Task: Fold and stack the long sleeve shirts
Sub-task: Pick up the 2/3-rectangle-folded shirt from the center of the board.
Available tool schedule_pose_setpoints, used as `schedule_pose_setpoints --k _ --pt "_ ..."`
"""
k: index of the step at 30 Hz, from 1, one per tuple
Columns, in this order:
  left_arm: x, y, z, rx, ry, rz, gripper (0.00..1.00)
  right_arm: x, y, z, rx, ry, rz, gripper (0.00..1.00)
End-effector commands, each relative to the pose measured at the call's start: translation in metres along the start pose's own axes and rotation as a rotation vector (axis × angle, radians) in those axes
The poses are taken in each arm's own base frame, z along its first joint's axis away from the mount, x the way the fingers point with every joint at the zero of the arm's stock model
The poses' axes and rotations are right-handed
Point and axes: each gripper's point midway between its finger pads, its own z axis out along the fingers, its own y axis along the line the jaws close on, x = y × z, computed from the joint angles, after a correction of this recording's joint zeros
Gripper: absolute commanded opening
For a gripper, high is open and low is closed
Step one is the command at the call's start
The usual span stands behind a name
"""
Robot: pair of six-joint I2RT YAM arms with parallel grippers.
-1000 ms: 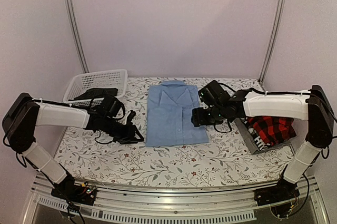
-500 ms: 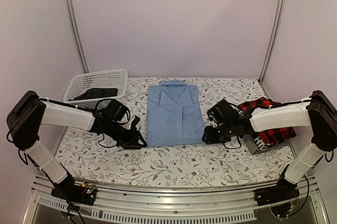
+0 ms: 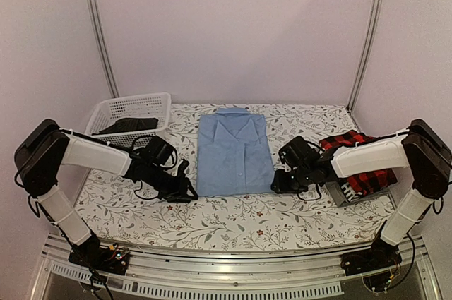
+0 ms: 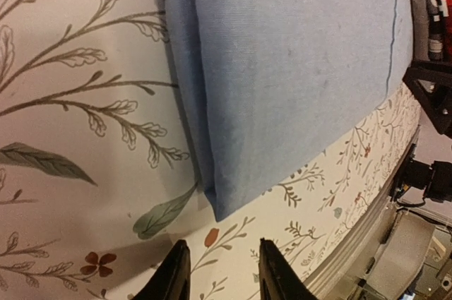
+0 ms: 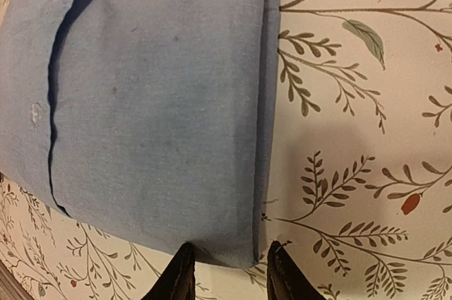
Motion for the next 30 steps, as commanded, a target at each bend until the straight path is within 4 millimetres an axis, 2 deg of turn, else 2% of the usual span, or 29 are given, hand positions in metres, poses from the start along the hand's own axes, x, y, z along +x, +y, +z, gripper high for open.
schedule_pose_setpoints --k 1,5,9,19,23,30 --pt "-0.005 -0.006 0.003 0.004 -0.013 0.011 0.33 0.018 -0.009 0.011 0.052 0.039 0.014 0.33" --pt "-0.005 -0.004 0.005 -0.005 -0.011 0.005 0.33 0.029 -0.010 0.013 0.070 0.062 0.019 0.30" --pt "-0.005 -0.002 0.005 -0.014 -0.012 0.004 0.32 0.032 -0.010 0.009 0.062 0.064 0.031 0.26" --pt "-0.011 -0.007 0.010 -0.001 -0.022 0.016 0.30 0.010 -0.002 -0.014 0.004 -0.006 0.011 0.31" --pt "-0.014 -0.009 0.013 -0.002 -0.021 0.019 0.30 0.009 -0.001 -0.010 -0.063 -0.003 -0.012 0.32" --pt "-0.019 -0.009 0.020 -0.010 -0.020 0.019 0.27 0.018 0.003 0.000 -0.151 0.041 -0.070 0.29"
